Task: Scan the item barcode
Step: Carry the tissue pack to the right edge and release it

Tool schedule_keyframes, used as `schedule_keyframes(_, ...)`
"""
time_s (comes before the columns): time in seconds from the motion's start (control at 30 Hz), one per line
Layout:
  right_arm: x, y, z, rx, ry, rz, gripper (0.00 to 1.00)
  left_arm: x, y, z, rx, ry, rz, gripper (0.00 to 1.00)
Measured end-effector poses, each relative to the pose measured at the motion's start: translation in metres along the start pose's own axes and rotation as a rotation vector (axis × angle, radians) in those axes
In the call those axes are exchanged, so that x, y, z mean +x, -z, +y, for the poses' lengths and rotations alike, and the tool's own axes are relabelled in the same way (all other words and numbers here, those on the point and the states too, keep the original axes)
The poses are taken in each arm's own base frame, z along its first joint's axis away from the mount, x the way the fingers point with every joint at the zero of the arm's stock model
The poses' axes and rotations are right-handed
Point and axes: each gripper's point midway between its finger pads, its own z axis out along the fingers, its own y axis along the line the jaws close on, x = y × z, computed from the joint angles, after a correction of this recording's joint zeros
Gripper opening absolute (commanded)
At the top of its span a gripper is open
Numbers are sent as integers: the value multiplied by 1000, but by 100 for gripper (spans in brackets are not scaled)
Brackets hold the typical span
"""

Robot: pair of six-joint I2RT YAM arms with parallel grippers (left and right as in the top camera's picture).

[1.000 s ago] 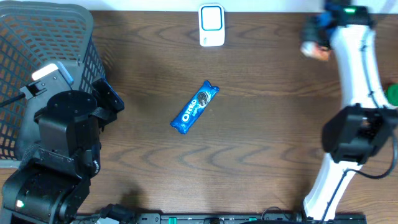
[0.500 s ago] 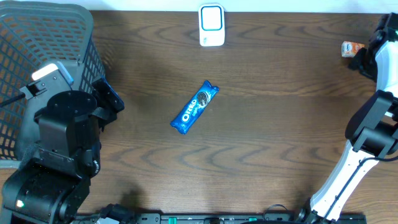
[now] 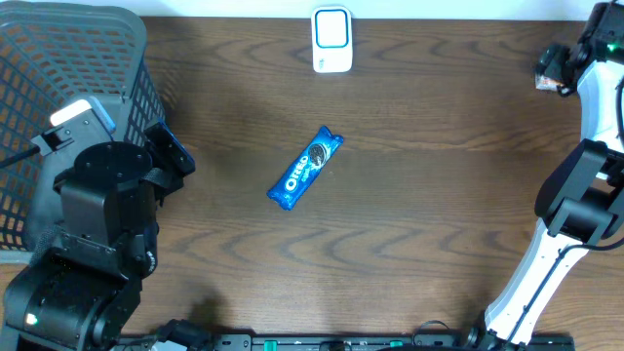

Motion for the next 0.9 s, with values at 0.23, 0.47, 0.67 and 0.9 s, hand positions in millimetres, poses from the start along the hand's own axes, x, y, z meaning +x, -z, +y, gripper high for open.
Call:
schedule_keyframes(0.23, -15, -15, 11, -46, 21, -78, 99, 0, 0, 0, 0, 0, 0, 91)
schedule_keyframes(0.47, 22, -72, 19, -57, 77, -12, 99, 0, 0, 0, 0, 0, 0, 92)
schedule_keyframes(0.67, 25, -87, 22, -61, 113, -29, 99, 0, 0, 0, 0, 0, 0, 91)
schedule_keyframes(0.9, 23, -93, 20, -47, 158, -49, 91, 0, 0, 0, 0, 0, 0, 91)
